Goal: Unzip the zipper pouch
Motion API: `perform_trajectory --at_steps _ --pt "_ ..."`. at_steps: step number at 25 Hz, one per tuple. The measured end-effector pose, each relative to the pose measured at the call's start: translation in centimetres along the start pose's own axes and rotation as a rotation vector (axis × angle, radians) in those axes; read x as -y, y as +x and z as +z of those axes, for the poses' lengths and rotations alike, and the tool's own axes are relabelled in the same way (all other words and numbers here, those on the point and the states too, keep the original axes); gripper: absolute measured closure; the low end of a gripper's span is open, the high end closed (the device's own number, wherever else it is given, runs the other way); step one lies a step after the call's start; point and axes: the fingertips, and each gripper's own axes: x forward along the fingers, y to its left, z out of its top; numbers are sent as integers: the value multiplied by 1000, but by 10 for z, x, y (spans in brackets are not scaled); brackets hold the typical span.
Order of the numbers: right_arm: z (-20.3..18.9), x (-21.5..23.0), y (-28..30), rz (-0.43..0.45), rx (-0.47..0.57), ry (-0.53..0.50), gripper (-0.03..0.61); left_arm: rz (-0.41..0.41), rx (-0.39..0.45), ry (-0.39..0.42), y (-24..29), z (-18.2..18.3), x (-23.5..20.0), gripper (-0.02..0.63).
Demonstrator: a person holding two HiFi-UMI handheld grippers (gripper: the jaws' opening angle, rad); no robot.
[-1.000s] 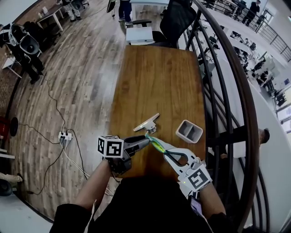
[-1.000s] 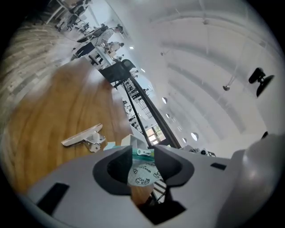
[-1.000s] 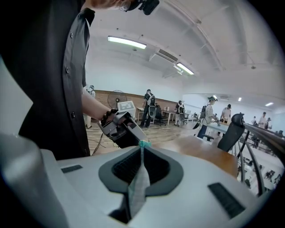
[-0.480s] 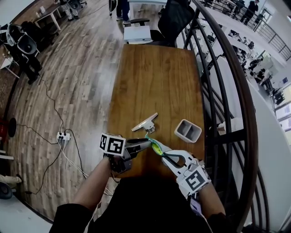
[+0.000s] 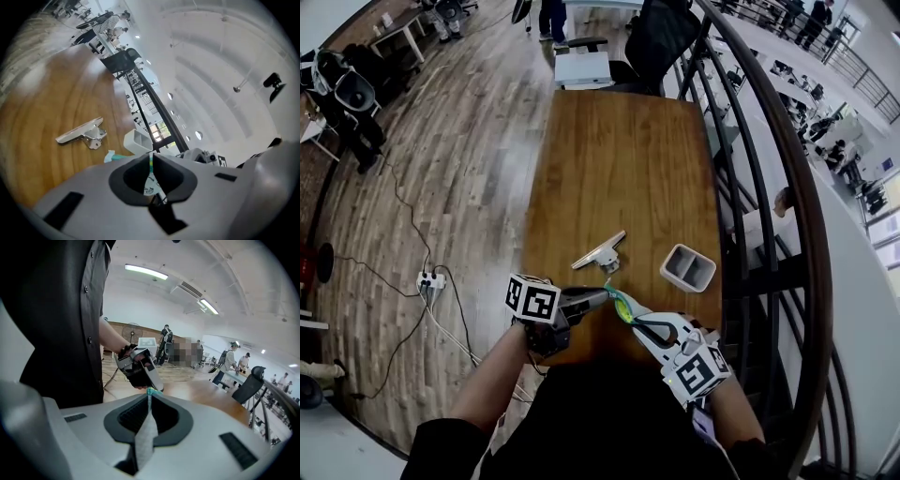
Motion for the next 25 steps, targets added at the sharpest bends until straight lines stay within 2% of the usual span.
perform_trajectory --at_steps 5,11,13,16,18,22,25 --pt "0 -2 -1 -1 3 7 558 50 -42 94 4 -6 -8 584" --pt "0 -3 -2 -15 17 15 558 -18 -74 139 12 -12 4 577" --pt "0 -2 -2 -18 14 14 558 -25 -68 123 12 -11 4 577" --pt "1 -1 -1 -20 4 11 558 13 -63 113 8 -11 -7 573" --pt "-2 -2 0 -25 6 10 558 26 -57 79 5 -13 -15 524" --pt "0 -3 -1 -21 8 8 558 -32 -38 -23 1 -18 -16 472" --pt "0 -3 -1 -17 4 -1 558 -80 -32 -61 3 -18 -10 455"
